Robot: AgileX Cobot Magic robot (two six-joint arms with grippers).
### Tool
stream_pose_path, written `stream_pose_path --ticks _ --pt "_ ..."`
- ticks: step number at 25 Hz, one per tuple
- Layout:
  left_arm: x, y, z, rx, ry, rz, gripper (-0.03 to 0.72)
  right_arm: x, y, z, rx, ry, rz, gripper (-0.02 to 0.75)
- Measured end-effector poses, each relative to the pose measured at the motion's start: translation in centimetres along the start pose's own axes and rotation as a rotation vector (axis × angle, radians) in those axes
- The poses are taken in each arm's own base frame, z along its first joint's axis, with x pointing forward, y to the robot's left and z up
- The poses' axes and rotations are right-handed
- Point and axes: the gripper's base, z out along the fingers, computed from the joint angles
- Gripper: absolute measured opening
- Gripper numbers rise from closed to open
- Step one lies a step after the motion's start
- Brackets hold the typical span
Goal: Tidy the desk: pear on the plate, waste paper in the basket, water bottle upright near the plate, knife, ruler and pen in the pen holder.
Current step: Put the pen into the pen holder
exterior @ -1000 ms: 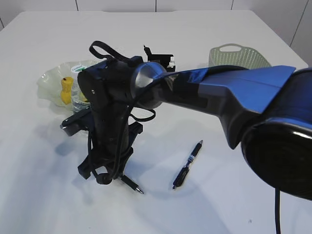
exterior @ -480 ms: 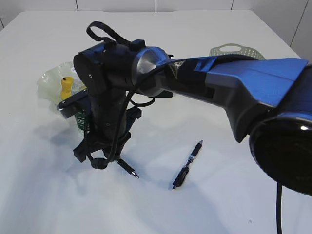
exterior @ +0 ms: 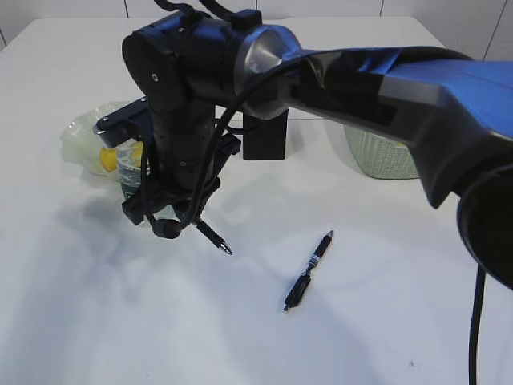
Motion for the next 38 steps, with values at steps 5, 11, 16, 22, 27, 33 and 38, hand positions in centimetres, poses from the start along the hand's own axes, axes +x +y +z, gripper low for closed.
stream_pose_path --ticks 5,11,16,22,27,33,38 --pt "0.0 0.0 0.0 0.000 0.000 0.000 0.340 0.0 -1.9 -0.7 0.017 -0.015 0.046 0.075" --pt "0.0 0.0 0.0 0.000 0.000 0.000 0.340 0.2 -4.3 -1.5 0.071 -0.026 0.087 0.074" --pt "0.0 0.0 0.0 0.000 0.000 0.000 0.340 0.5 -6.5 -1.4 0.108 -0.018 0.122 0.074" --pt "0.0 0.0 0.0 0.000 0.000 0.000 0.340 0.3 -8.7 -2.3 0.179 -0.046 0.138 0.074" --pt "0.0 0.0 0.0 0.000 0.000 0.002 0.340 -0.2 -9.8 -3.2 0.248 -0.101 0.146 0.074" --pt "0.0 0.0 0.0 0.000 0.000 0.002 0.340 -0.6 -10.9 -3.5 0.262 -0.163 0.173 0.074" --pt "0.0 0.0 0.0 0.000 0.000 0.002 0.340 -0.6 -12.7 -3.5 0.273 -0.216 0.204 0.074"
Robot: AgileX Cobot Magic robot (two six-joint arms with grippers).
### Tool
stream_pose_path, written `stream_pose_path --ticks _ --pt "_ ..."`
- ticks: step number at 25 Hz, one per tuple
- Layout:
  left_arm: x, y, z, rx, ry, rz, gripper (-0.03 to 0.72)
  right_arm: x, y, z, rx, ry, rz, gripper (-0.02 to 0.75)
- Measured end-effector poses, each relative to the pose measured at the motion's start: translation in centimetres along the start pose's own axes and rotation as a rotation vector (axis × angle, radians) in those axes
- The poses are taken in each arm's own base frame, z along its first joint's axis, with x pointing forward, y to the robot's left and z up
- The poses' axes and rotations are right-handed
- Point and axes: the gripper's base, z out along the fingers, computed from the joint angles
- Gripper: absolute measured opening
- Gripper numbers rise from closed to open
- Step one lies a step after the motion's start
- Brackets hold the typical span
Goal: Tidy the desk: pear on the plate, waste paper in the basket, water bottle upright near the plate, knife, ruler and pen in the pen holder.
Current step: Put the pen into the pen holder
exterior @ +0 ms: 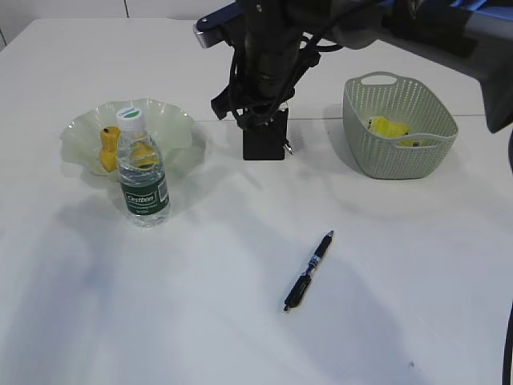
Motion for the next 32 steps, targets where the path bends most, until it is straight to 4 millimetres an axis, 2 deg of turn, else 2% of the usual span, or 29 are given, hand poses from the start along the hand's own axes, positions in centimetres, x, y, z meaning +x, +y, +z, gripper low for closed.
stream_pose_path --ticks 5,10,23,32 --pt "0.0 0.0 0.0 0.000 0.000 0.000 0.340 -0.4 -1.2 0.3 0.005 -0.049 0.023 0.074" --pt "0.0 0.0 0.0 0.000 0.000 0.000 0.340 -0.9 -1.6 0.4 0.004 -0.114 0.032 0.074" --pt "0.0 0.0 0.0 -0.001 0.000 0.010 0.340 -3.1 -4.3 0.4 0.012 -0.392 0.072 0.074" --pt "0.0 0.1 0.0 -0.006 0.000 0.048 0.340 -4.0 -4.2 0.1 0.003 -0.503 0.070 0.074"
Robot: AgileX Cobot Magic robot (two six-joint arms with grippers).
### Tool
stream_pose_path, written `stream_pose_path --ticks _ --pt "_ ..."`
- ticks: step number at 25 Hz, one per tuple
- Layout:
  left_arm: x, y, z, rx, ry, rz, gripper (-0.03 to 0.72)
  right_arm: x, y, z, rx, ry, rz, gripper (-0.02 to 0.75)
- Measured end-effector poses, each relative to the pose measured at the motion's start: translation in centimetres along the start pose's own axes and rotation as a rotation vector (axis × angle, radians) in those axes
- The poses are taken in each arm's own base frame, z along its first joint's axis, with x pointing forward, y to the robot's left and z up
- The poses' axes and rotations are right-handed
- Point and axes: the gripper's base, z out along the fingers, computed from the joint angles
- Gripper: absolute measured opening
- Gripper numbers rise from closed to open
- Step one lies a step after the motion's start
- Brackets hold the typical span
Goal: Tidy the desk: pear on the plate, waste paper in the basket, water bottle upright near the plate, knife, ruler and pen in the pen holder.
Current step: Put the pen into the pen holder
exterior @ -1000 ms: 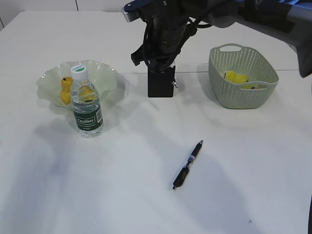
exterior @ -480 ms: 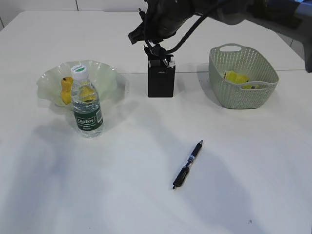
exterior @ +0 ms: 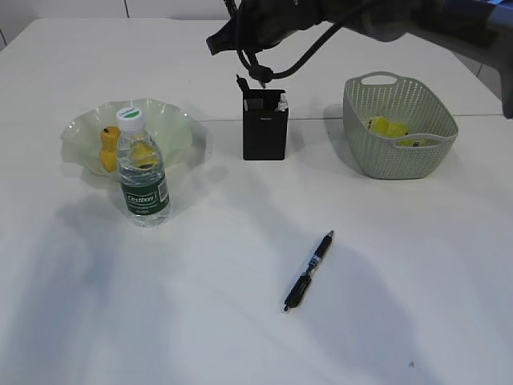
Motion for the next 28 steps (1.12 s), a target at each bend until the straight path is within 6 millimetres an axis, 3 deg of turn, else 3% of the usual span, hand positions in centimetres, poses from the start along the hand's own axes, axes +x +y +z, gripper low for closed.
stream_pose_path --ticks 9,28 --pt "0.0 0.0 0.0 -0.003 0.000 0.030 0.340 1.1 -0.7 2.2 0.003 -0.058 0.006 0.074" --pt "0.0 0.0 0.0 -0.004 0.000 0.034 0.341 1.6 -2.7 4.0 0.009 -0.208 0.048 0.074"
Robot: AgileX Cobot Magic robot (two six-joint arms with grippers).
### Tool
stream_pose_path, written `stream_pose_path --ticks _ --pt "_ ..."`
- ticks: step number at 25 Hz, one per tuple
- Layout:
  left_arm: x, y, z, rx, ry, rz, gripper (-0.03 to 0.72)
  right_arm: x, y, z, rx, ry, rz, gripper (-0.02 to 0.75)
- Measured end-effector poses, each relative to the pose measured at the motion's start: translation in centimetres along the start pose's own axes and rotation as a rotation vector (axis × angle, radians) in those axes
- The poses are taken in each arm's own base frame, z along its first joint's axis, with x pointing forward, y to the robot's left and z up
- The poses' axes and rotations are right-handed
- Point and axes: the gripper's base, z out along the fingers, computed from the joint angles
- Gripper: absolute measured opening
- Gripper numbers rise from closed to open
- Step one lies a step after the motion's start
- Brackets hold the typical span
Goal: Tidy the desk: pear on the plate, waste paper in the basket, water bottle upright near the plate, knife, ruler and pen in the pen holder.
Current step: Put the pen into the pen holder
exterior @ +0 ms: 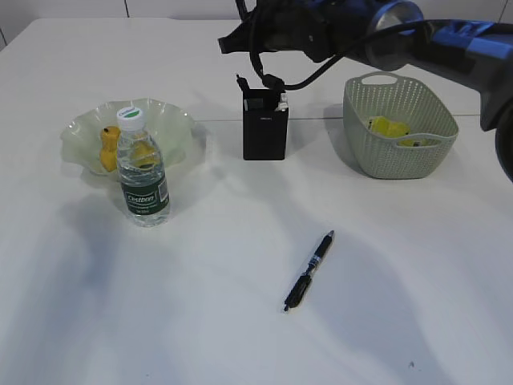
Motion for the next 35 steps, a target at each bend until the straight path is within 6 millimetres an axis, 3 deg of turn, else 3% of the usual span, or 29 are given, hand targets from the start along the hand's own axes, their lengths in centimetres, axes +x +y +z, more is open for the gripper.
stream_pose_path --ticks 9,20,30,35 --pt "0.0 0.0 0.0 0.000 0.000 0.000 0.340 0.0 -2.1 0.2 0.024 -0.061 0.045 0.074" --pt "0.0 0.0 0.0 0.000 0.000 0.000 0.340 2.9 -1.6 2.1 0.012 -0.026 0.059 0.074" --pt "0.0 0.0 0.0 0.000 0.000 0.000 0.340 4.5 -1.2 2.5 -0.003 -0.034 0.060 0.074" --pt "0.0 0.0 0.0 0.000 0.000 0.000 0.340 4.3 -1.2 2.5 -0.008 -0.074 0.060 0.074"
